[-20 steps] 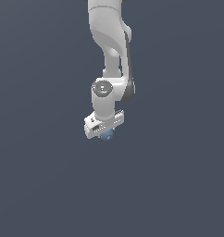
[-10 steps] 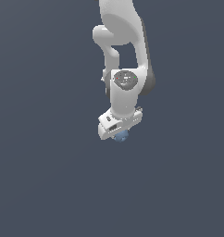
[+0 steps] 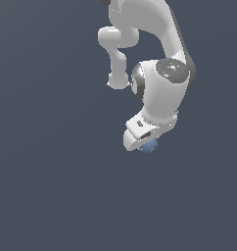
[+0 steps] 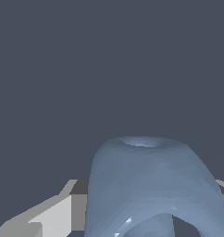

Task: Pick up the object and move it to a goal position.

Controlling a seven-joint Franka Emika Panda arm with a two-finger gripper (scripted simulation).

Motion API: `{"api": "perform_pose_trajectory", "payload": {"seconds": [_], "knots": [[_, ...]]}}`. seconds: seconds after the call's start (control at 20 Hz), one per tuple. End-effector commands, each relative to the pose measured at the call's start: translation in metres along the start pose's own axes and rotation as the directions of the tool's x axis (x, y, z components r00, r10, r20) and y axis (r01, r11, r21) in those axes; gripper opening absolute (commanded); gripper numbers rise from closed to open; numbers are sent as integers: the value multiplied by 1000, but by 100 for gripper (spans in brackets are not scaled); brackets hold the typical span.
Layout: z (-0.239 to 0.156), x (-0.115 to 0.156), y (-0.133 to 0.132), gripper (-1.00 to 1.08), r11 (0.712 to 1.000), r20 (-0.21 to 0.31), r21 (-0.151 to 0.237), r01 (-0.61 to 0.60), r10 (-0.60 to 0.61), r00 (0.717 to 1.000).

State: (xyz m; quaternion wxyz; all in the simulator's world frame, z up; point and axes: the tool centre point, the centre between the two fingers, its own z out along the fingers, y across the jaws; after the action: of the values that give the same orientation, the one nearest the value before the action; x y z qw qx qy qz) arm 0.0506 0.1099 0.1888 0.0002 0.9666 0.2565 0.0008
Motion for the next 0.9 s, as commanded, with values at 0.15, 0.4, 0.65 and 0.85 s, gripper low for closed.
{"api": "perform_pose_trajectory", "payload": {"seconds": [0.15, 0.4, 0.65, 0.85], "knots": [[-26, 31, -17, -100, 1000, 1, 0, -1, 1, 1000], [-45, 55, -29, -100, 1000, 1, 1, -1, 1, 1000], [-61, 75, -38, -100, 1000, 1, 1, -1, 1, 1000], [-70, 86, -43, -100, 1000, 1, 1, -1, 1, 1000]]}}
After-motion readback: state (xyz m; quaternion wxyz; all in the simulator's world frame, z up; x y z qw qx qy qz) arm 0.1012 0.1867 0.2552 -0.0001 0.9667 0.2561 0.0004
